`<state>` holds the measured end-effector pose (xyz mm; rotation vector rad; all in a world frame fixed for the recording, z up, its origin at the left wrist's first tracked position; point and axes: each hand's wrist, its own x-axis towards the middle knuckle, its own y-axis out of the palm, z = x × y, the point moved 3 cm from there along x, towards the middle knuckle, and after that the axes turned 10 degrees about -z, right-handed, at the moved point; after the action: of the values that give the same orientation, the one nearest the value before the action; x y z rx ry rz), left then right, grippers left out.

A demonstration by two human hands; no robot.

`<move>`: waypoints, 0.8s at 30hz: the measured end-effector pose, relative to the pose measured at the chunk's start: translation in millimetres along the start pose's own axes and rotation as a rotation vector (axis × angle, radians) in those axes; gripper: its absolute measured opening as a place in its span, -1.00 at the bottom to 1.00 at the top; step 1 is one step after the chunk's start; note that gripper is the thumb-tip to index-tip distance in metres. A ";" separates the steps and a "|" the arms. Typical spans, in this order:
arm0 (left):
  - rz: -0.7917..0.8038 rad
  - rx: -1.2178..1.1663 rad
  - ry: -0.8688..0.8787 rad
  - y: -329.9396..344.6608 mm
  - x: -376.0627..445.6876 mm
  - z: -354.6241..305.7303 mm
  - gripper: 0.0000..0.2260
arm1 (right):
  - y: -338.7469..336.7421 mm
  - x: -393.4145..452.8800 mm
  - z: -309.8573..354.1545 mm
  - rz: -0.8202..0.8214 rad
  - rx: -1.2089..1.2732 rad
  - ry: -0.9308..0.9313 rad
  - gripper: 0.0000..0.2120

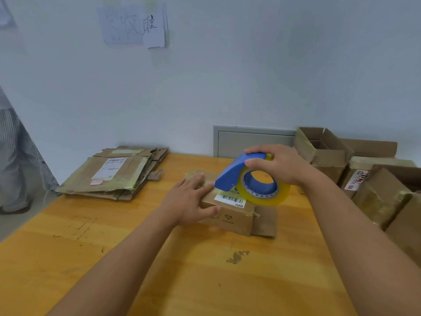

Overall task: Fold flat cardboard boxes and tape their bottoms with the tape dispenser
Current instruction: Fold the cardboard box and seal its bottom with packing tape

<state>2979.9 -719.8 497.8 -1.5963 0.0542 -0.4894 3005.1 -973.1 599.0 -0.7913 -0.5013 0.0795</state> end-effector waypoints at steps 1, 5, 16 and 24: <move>-0.018 0.005 0.023 0.6 -0.5 -4.8 -0.14 | 0.9 1.4 0.2 -0.002 0.005 0.012 -0.79; -0.055 -0.016 0.027 6.8 -3.1 -20.5 -0.01 | 0.9 4.0 -2.5 -0.013 0.021 0.043 -0.86; -0.089 -0.083 0.099 7.2 4.4 -23.2 -0.07 | 1.3 1.9 0.7 -0.013 0.056 0.089 -0.90; -0.118 -0.082 0.091 9.8 4.0 -20.9 -0.13 | 2.3 4.9 -4.1 -0.021 0.092 0.089 -0.76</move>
<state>2979.0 -741.7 489.6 -1.6632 0.0498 -0.6590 3011.6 -973.0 596.9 -0.6969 -0.4184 0.0476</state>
